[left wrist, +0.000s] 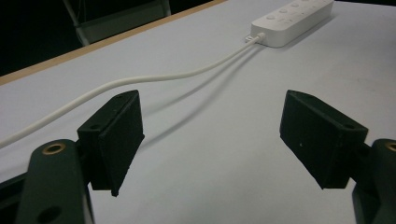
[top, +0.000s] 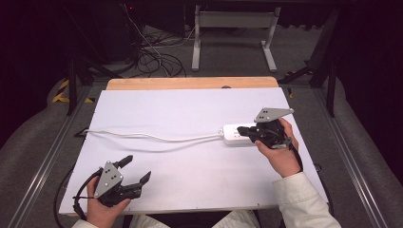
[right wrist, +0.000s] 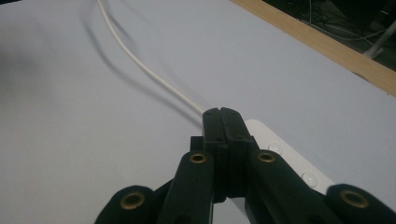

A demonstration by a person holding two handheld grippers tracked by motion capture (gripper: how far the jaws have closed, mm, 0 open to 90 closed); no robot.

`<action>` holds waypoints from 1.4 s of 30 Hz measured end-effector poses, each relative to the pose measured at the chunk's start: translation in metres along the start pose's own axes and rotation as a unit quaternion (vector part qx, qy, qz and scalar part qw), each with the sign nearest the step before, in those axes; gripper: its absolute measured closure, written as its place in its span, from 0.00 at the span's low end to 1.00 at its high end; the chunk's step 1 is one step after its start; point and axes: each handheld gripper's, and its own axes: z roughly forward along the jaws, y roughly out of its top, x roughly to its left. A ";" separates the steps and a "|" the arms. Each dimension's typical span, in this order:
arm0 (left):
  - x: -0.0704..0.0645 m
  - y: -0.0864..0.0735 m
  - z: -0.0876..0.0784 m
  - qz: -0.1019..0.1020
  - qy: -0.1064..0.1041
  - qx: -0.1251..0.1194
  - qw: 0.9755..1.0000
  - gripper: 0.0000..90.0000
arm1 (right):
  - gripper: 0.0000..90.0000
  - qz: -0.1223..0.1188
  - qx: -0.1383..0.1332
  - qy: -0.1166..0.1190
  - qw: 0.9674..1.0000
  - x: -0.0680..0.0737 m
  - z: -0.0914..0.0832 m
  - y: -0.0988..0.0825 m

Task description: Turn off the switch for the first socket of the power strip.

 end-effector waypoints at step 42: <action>0.003 -0.001 0.002 -0.003 0.001 0.008 1.000 0.24 | 1.00 0.058 0.130 -0.064 0.988 -0.057 0.091 -0.004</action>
